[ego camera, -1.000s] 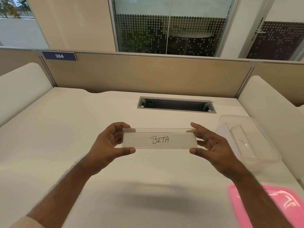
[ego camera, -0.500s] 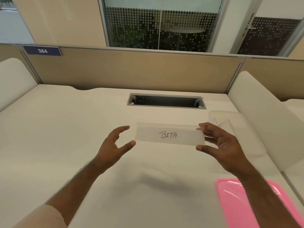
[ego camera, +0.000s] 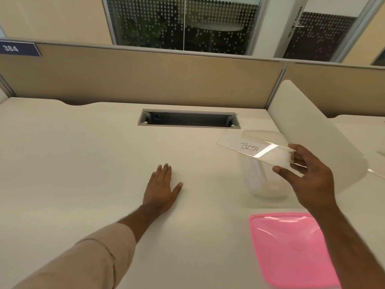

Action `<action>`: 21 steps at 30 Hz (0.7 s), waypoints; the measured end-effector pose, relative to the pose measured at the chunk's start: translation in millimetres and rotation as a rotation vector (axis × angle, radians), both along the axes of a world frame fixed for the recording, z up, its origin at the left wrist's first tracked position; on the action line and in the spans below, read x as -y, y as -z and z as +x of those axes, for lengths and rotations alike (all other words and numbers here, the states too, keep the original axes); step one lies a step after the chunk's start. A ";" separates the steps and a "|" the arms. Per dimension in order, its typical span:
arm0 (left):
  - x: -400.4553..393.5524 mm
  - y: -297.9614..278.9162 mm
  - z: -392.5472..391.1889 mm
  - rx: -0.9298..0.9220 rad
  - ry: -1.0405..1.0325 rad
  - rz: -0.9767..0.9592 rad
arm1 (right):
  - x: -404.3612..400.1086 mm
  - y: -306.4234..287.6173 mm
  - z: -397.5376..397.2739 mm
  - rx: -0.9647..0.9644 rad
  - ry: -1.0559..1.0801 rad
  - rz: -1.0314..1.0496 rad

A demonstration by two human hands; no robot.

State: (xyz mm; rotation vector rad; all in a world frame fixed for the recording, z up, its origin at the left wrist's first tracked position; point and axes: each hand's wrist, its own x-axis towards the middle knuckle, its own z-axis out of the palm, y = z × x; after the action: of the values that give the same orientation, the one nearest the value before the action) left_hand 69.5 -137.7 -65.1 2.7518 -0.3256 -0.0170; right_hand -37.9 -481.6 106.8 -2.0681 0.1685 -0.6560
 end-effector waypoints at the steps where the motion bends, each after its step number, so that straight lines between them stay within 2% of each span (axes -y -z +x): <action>1: 1.0 4.6 0.0 -0.012 0.000 0.031 | 6.4 0.5 -0.7 -0.003 0.037 -0.024; 10: 1.1 15.6 3.1 -0.005 -0.016 0.117 | 35.4 8.7 6.9 -0.011 0.282 -0.280; 21: 2.1 18.2 3.7 0.005 -0.035 0.132 | 4.9 58.2 44.5 -0.171 0.353 -0.304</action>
State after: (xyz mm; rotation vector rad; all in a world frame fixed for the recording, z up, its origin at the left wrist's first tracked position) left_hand 73.1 -139.8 -83.2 2.8880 -0.2871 -0.0238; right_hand 6.6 -486.5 48.6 -2.4146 0.5731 -0.7519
